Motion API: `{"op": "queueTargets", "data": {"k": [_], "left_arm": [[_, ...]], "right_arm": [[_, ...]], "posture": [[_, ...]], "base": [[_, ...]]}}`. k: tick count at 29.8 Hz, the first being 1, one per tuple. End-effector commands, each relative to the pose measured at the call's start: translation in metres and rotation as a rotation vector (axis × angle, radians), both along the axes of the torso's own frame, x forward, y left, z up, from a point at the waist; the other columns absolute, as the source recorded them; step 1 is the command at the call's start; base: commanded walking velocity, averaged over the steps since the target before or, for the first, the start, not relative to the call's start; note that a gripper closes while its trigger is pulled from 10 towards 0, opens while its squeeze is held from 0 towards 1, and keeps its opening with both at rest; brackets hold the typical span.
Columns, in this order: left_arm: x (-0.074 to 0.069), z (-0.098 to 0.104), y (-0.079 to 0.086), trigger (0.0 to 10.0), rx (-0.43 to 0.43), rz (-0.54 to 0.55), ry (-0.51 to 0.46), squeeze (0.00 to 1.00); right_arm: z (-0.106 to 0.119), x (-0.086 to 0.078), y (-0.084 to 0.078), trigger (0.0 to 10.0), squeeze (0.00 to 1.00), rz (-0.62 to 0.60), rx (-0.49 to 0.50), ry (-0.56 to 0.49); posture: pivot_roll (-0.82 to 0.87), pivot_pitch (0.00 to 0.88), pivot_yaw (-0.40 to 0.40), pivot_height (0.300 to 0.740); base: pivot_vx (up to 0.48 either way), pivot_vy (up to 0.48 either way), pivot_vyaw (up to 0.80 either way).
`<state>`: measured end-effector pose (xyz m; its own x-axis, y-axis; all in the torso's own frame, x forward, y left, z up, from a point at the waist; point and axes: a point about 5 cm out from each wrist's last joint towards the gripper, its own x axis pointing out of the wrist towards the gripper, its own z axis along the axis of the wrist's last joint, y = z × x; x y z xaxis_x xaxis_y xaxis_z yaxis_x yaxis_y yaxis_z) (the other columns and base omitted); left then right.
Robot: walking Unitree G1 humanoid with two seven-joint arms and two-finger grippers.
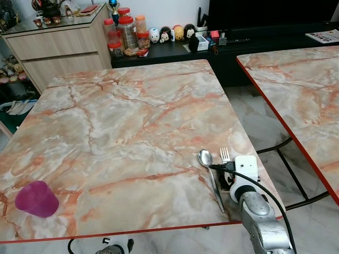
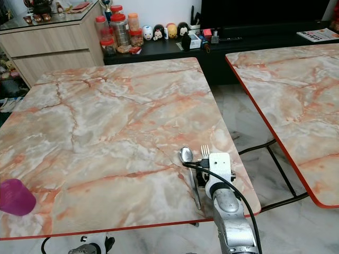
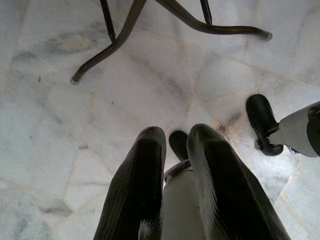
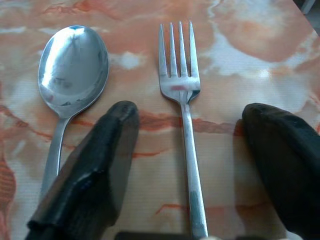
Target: Setting the table
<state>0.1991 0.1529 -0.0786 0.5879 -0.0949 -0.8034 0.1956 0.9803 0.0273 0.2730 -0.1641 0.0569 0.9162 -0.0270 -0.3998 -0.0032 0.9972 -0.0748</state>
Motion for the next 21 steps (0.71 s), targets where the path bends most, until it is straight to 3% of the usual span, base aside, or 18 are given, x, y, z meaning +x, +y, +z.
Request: {"op": "queueTargets", "data": {"k": [1, 21], "left_arm": [[-0.0042, -0.0024, 0.0014, 10.0, 0.005, -0.003, 0.022, 0.00], [-0.0055, -0.0033, -0.0001, 10.0, -0.005, -0.005, 0.040, 0.00]], "right_arm": [[-0.0055, -0.0007, 0.0055, 0.0, 0.00, 0.026, 0.006, 0.038], [-0.0040, 0.0026, 0.0066, 0.0, 0.00, 0.059, -0.010, 0.073]], "posture": [[-0.26, 0.000, 0.085, 0.740], [-0.26, 0.000, 0.077, 0.740]], "base": [[0.000, 0.000, 0.00], [0.000, 0.000, 0.00]]}}
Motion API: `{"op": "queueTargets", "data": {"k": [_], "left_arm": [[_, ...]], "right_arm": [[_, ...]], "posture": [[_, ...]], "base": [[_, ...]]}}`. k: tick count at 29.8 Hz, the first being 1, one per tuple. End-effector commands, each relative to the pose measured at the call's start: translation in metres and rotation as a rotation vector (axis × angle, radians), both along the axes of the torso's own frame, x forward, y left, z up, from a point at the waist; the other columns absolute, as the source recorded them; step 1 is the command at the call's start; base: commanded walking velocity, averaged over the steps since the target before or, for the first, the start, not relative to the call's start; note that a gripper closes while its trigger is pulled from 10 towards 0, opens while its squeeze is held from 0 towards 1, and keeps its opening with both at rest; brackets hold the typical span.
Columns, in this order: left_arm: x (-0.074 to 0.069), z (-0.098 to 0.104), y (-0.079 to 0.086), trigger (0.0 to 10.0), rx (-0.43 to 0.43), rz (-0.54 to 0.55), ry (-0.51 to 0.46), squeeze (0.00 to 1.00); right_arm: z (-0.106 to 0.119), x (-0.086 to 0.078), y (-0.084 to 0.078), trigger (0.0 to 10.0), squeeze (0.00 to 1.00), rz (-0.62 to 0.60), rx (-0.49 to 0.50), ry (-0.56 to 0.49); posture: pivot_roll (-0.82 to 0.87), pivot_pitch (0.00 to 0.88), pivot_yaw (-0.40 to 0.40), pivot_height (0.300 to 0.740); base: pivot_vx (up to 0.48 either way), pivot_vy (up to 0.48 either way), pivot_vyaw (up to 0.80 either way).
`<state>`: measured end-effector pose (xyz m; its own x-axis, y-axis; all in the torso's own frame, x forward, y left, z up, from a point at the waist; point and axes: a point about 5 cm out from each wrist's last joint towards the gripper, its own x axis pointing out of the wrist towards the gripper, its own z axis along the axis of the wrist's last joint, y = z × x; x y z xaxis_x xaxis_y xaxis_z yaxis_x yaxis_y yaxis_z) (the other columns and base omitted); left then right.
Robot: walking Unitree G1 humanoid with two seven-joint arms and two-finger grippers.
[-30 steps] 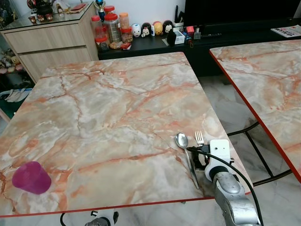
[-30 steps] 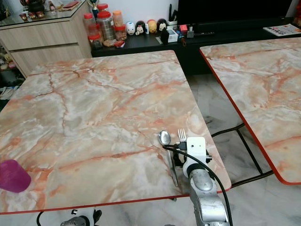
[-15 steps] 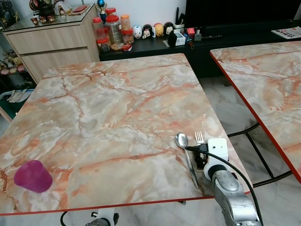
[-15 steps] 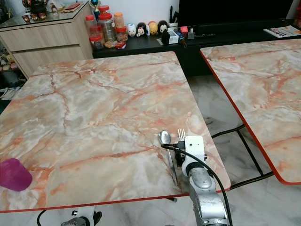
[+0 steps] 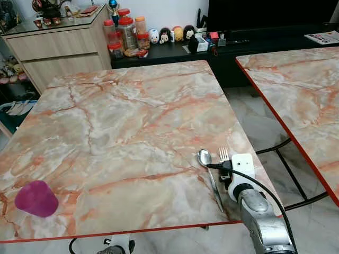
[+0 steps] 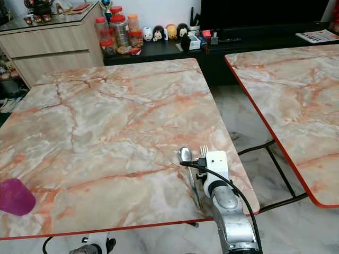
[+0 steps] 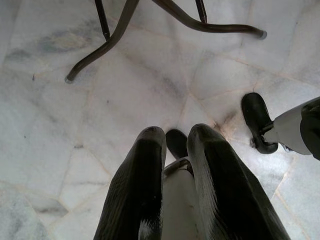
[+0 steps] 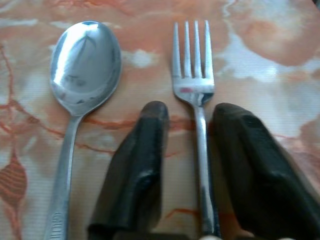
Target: Setting the table
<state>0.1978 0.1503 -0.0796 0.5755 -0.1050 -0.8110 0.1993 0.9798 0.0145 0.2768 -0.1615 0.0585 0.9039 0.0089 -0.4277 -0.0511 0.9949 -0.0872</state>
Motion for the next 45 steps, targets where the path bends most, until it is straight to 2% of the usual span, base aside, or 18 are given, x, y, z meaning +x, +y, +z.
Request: {"op": "queueTargets", "data": {"k": [1, 17, 21, 23, 25, 26, 27, 28, 38, 45], "left_arm": [[-0.004, -0.002, 0.002, 10.0, 0.005, -0.003, 0.025, 0.00], [-0.003, -0.002, 0.003, 10.0, 0.008, -0.007, 0.029, 0.00], [-0.003, -0.002, 0.004, 10.0, 0.009, -0.006, 0.026, 0.00], [-0.003, -0.001, 0.004, 10.0, 0.008, -0.003, 0.022, 0.00], [-0.003, -0.001, 0.004, 10.0, 0.007, -0.002, 0.022, 0.00], [-0.003, -0.001, 0.005, 10.0, 0.006, -0.001, 0.021, 0.00], [-0.002, -0.001, 0.005, 10.0, 0.006, 0.000, 0.020, 0.00], [-0.002, -0.001, 0.005, 10.0, 0.005, 0.001, 0.020, 0.00], [-0.003, -0.001, 0.008, 10.0, 0.006, 0.035, 0.015, 0.00], [-0.007, -0.003, 0.013, 10.0, 0.022, 0.054, 0.020, 0.00]], "right_arm": [[-0.005, -0.001, 0.004, 0.0, 0.00, 0.015, 0.002, 0.042], [-0.002, 0.003, 0.008, 0.0, 0.00, 0.027, 0.011, 0.032], [0.001, 0.005, 0.008, 0.0, 0.00, 0.014, 0.008, 0.008], [0.010, 0.010, 0.007, 0.0, 0.00, 0.011, -0.020, -0.056], [0.013, 0.011, 0.007, 0.0, 0.00, 0.009, -0.034, -0.075], [0.017, 0.013, 0.007, 1.5, 0.00, 0.005, -0.031, -0.102], [0.021, 0.014, 0.007, 4.0, 0.00, 0.004, -0.044, -0.127], [0.024, 0.015, 0.007, 10.0, 0.00, 0.007, -0.056, -0.145], [0.060, 0.028, 0.017, 10.0, 0.00, 0.034, -0.042, -0.385], [0.077, 0.035, 0.019, 10.0, 0.00, 0.035, -0.027, -0.468]], "posture": [[-0.26, 0.000, 0.077, 0.740], [-0.25, 0.000, 0.081, 0.740], [-0.26, 0.000, 0.085, 0.740], [-0.26, 0.000, 0.087, 0.740], [-0.26, 0.000, 0.087, 0.740], [-0.26, 0.000, 0.087, 0.740], [-0.26, 0.000, 0.087, 0.740], [-0.26, 0.000, 0.087, 0.740], [-0.25, 0.000, 0.083, 0.740], [-0.25, 0.000, 0.084, 0.740]], "base": [[0.000, 0.000, 0.00], [0.000, 0.000, 0.00], [0.000, 0.000, 0.00], [0.000, 0.000, 0.00], [0.000, 0.000, 0.00], [0.000, 0.000, 0.00], [0.000, 0.000, 0.00], [0.000, 0.000, 0.00], [0.000, 0.000, 0.00], [0.000, -0.043, 0.00]]}}
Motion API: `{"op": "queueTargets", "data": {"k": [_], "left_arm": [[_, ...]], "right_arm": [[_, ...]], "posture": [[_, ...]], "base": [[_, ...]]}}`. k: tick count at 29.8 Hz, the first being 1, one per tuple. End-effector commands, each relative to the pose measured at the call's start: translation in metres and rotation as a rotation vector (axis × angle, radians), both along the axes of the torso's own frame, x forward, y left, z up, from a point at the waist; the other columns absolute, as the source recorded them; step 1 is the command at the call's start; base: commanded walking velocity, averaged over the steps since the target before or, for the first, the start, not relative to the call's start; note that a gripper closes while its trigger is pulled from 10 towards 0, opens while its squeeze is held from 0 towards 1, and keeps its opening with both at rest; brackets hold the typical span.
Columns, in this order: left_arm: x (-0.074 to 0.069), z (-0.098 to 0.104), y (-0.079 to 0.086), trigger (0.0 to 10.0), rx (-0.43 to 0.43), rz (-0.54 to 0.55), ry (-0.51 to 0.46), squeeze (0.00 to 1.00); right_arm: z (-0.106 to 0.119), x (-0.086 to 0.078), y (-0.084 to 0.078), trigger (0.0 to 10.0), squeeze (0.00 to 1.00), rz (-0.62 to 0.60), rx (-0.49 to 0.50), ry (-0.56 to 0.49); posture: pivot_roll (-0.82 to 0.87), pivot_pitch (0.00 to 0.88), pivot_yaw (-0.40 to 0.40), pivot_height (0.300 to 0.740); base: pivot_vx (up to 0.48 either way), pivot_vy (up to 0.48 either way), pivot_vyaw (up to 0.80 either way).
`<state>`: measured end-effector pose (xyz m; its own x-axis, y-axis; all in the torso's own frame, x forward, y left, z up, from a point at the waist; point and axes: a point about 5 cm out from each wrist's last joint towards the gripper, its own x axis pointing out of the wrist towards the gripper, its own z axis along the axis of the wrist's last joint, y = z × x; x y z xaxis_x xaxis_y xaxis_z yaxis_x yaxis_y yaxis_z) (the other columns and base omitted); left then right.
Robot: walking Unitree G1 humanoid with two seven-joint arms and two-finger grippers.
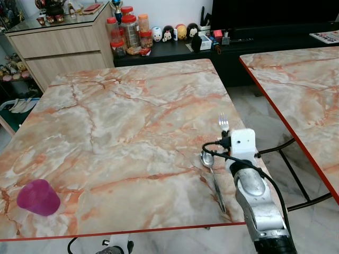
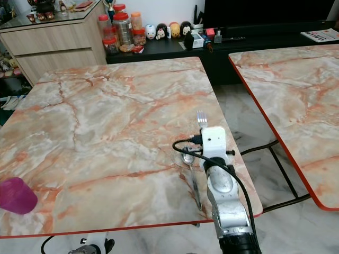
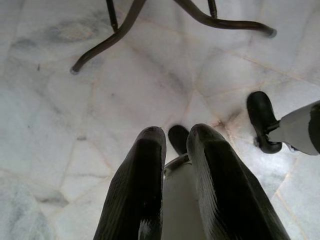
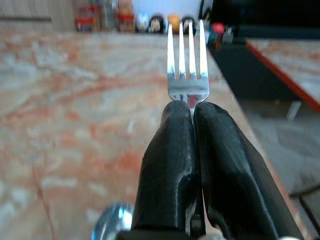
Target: Setting the table
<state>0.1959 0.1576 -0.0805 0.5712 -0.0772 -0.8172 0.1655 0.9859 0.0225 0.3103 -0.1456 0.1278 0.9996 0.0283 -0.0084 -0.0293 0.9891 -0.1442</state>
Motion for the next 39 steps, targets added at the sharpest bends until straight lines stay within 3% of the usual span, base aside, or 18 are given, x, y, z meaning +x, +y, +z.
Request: {"op": "queueTargets", "data": {"k": [1, 25, 39], "left_arm": [[-0.006, -0.003, 0.006, 10.0, 0.016, 0.022, 0.017, 0.00], [-0.014, -0.007, 0.008, 10.0, 0.007, 0.057, 0.049, 0.00], [-0.018, -0.008, 0.011, 10.0, -0.011, 0.094, 0.058, 0.00]], "right_arm": [[0.009, 0.003, 0.003, 10.0, 0.00, 0.010, 0.010, -0.042], [0.018, 0.007, 0.006, 10.0, 0.00, 0.033, 0.015, -0.088], [0.014, 0.006, 0.006, 10.0, 0.00, 0.036, 0.017, -0.073]], "posture": [[-0.25, 0.000, 0.082, 0.740], [-0.25, 0.000, 0.071, 0.740], [-0.24, 0.000, 0.069, 0.740]], "base": [[0.000, -0.480, 0.00], [0.000, -0.474, 0.00], [-0.136, -0.020, 0.00]]}}
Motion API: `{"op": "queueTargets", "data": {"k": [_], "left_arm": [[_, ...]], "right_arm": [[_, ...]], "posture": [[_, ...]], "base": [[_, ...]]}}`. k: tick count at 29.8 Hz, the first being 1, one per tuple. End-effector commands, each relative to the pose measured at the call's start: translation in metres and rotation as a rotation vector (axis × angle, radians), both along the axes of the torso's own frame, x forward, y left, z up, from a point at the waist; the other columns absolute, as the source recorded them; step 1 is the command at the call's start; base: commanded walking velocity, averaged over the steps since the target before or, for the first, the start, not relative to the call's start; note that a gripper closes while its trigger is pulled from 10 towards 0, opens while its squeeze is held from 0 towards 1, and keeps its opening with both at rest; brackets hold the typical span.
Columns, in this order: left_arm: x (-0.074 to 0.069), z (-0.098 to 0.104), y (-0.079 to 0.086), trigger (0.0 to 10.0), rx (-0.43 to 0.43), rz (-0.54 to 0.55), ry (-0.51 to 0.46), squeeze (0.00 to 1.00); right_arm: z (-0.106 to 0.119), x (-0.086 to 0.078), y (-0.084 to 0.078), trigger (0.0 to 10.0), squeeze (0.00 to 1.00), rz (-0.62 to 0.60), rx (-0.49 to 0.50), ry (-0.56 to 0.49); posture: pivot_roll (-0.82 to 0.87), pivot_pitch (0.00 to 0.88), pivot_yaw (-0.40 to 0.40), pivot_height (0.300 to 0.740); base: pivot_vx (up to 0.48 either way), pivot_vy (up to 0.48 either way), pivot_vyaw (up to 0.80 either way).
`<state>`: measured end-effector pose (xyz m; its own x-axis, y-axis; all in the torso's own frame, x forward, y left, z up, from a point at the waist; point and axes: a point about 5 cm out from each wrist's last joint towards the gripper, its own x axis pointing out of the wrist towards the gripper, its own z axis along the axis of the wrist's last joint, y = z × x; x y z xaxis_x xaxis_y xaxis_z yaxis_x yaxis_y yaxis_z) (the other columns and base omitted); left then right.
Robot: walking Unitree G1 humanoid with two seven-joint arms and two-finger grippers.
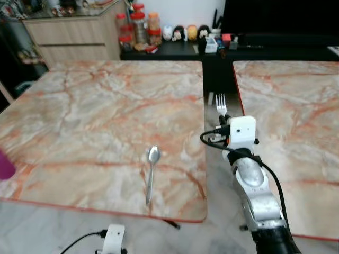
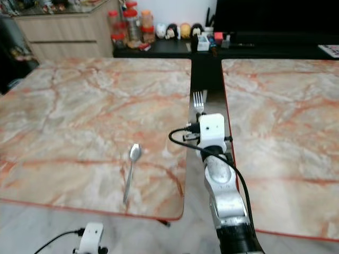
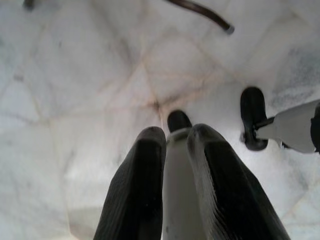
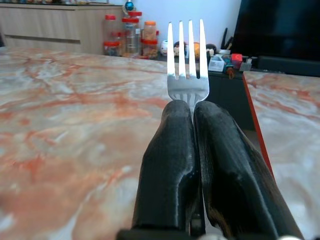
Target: Setting the table
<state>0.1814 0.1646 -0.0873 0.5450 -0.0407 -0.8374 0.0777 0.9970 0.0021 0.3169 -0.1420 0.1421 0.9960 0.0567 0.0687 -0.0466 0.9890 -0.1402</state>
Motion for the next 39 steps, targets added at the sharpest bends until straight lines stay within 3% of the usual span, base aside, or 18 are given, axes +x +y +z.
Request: {"op": "queueTargets", "data": {"k": [1, 11, 30, 39], "left_arm": [[-0.0033, -0.0015, 0.0037, 10.0, 0.004, 0.003, 0.021, 0.00], [-0.0022, -0.0009, 0.0022, 10.0, 0.009, -0.014, 0.010, 0.00], [-0.0008, -0.0004, 0.0005, 10.0, 0.007, -0.020, 0.008, 0.00], [-0.0015, -0.0008, -0.0003, 10.0, 0.006, -0.021, 0.010, 0.00]], "right_arm": [[-0.0005, -0.0007, 0.0022, 10.0, 0.00, 0.007, 0.010, 0.005], [-0.0020, -0.0015, 0.0007, 10.0, 0.00, 0.004, 0.009, 0.012], [-0.0009, 0.0009, -0.0011, 10.0, 0.00, -0.012, 0.029, 0.017], [-0.0004, 0.0012, -0.0001, 10.0, 0.00, -0.007, 0.033, 0.015]], "posture": [[-0.25, 0.000, 0.070, 0.740], [-0.25, 0.000, 0.069, 0.740], [-0.26, 0.000, 0.068, 0.740], [-0.25, 0.000, 0.066, 0.740]], "base": [[0.000, 0.000, 0.00], [0.000, 0.000, 0.00], [0.000, -0.303, 0.00], [0.000, -0.374, -0.55]]}}
